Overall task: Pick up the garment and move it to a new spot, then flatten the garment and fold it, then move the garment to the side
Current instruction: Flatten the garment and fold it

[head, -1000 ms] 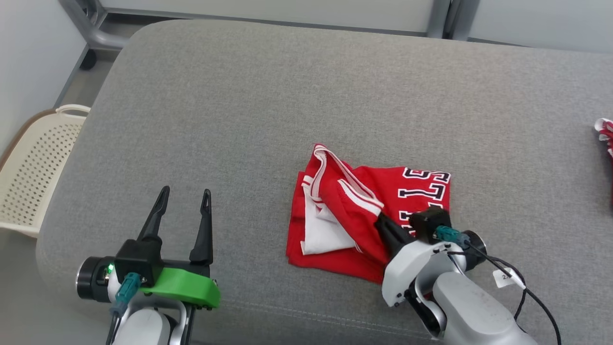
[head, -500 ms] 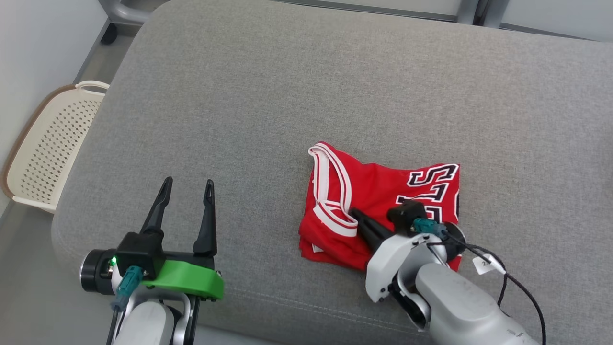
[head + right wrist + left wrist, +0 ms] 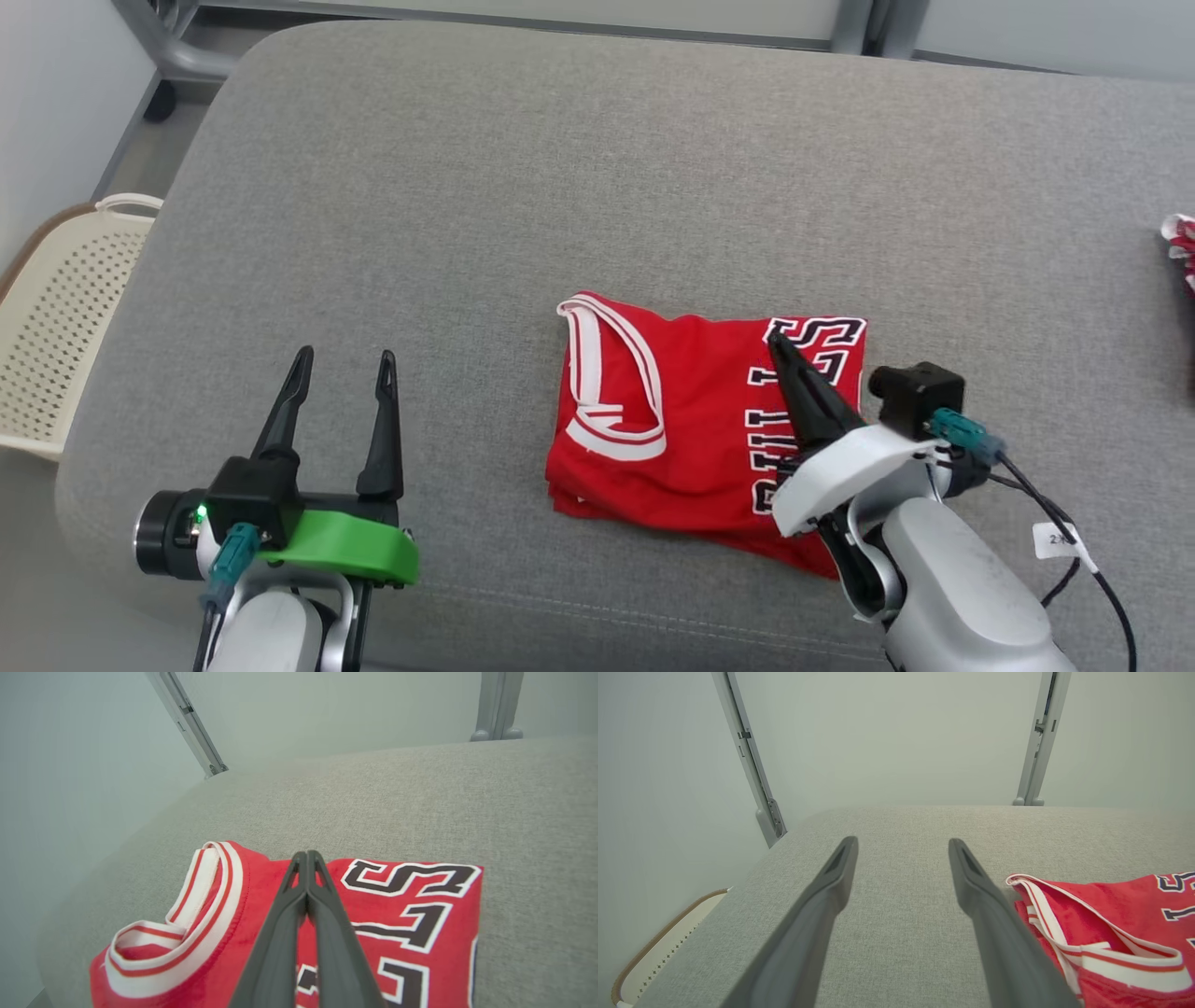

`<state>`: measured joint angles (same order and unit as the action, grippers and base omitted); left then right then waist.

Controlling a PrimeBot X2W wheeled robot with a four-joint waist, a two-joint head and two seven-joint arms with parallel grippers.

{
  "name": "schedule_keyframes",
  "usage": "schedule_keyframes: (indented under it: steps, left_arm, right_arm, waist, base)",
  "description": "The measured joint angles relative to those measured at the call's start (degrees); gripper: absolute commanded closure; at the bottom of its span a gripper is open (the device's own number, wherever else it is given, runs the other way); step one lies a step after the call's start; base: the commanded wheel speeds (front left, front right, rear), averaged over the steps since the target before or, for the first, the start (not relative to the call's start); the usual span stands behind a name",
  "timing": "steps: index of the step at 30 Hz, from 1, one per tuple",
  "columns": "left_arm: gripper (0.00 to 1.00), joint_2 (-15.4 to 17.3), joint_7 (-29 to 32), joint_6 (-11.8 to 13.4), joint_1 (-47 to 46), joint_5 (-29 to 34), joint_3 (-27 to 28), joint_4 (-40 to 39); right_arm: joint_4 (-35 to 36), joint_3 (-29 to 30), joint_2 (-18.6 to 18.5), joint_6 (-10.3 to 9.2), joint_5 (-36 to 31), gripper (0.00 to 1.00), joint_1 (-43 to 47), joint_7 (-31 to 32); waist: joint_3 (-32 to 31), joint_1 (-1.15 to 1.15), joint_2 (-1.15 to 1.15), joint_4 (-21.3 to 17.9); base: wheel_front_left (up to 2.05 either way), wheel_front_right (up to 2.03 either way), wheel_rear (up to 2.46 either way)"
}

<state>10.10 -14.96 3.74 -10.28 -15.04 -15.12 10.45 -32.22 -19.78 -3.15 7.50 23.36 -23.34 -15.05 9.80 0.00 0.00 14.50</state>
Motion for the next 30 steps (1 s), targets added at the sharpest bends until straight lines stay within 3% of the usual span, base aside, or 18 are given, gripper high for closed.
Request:
schedule_keyframes:
  steps: [6,7,9,11,12,13,30]
  left_arm:
    - [0.0,0.5,0.0,0.0,0.6,0.3,0.7,-0.2]
    - [0.0,0.7,0.0,0.0,0.8,0.5,0.8,-0.2]
    - [0.0,1.0,0.0,-0.2,1.2,0.5,0.8,-0.2]
    - [0.0,1.5,0.0,-0.2,1.4,0.6,1.1,-0.1]
    - [0.0,1.6,0.0,-0.2,1.4,0.7,1.2,-0.1]
    - [0.0,1.7,0.0,-0.2,1.5,0.8,1.2,0.0]
    - [0.0,3.5,0.3,1.1,6.0,0.3,1.7,-0.5]
  right_arm:
    - [10.8,6.2,0.1,0.0,-1.9,0.98,5.5,0.0]
    - [12.5,7.3,0.1,-0.01,-2.4,0.84,6.7,0.0]
    - [15.6,9.1,0.1,0.0,-3.1,0.76,9.0,0.0]
    - [19.1,11.1,0.1,0.0,-4.0,0.5,11.7,0.0]
    - [19.9,11.5,0.2,0.0,-4.2,0.2,12.3,0.0]
    - [20.5,11.9,0.2,0.0,-4.4,0.0,13.0,0.0]
    - [26.6,17.2,0.2,-0.01,-9.5,0.0,23.8,0.4]
  waist:
    - [-0.9,0.0,0.0,-2.4]
    - [-1.1,0.0,0.0,-2.9]
    - [-1.6,0.0,0.0,-3.9]
    - [-2.3,0.0,0.0,-5.6]
    - [-2.6,0.0,0.0,-6.1]
    - [-2.8,0.0,0.0,-6.7]
    - [-8.3,0.0,0.0,-12.6]
  base:
    - [0.0,0.0,0.0]
    - [0.0,0.0,0.0]
    - [0.0,0.0,0.0]
    - [0.0,0.0,0.0]
    - [0.0,0.0,0.0]
    - [0.0,0.0,0.0]
    - [0.0,0.0,0.0]
